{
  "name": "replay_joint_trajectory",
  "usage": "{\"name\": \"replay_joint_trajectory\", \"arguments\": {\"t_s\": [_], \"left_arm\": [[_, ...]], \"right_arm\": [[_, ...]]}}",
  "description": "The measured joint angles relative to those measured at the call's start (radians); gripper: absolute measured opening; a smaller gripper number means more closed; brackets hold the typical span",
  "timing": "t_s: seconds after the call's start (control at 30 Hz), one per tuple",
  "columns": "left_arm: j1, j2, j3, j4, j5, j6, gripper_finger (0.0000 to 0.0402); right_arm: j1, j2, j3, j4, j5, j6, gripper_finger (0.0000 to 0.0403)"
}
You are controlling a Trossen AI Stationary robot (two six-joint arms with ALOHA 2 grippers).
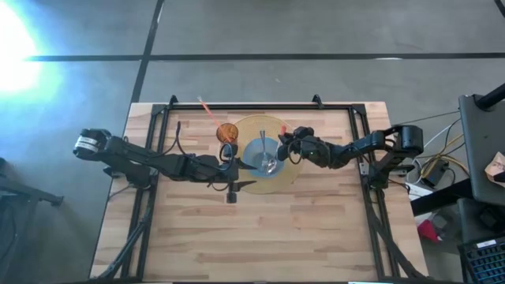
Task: Pick & Place Utensil
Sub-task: Put the orange spoon into the blue bowl on the brown mat, then return to Home Position
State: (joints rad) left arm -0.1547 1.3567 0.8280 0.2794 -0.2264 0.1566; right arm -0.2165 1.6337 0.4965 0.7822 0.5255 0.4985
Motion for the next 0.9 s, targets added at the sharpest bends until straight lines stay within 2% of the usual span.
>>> {"name": "replay_joint_trajectory", "arguments": {"t_s": [0.27,0.67,0.9], "left_arm": [[0.0,0.0,0.0,-0.002,0.0,0.001,0.019],[0.0,-0.001,0.0,-0.007,0.0,0.001,0.019],[0.0,-0.045,0.0,-0.082,0.0,-0.001,0.019]], "right_arm": [[0.0,-0.001,0.0,-0.025,0.0,0.021,0.0118],[0.0,-0.003,0.0,-0.024,0.0,0.018,0.0173],[0.0,-0.004,-0.001,-0.024,0.0,0.017,0.0195]]}}
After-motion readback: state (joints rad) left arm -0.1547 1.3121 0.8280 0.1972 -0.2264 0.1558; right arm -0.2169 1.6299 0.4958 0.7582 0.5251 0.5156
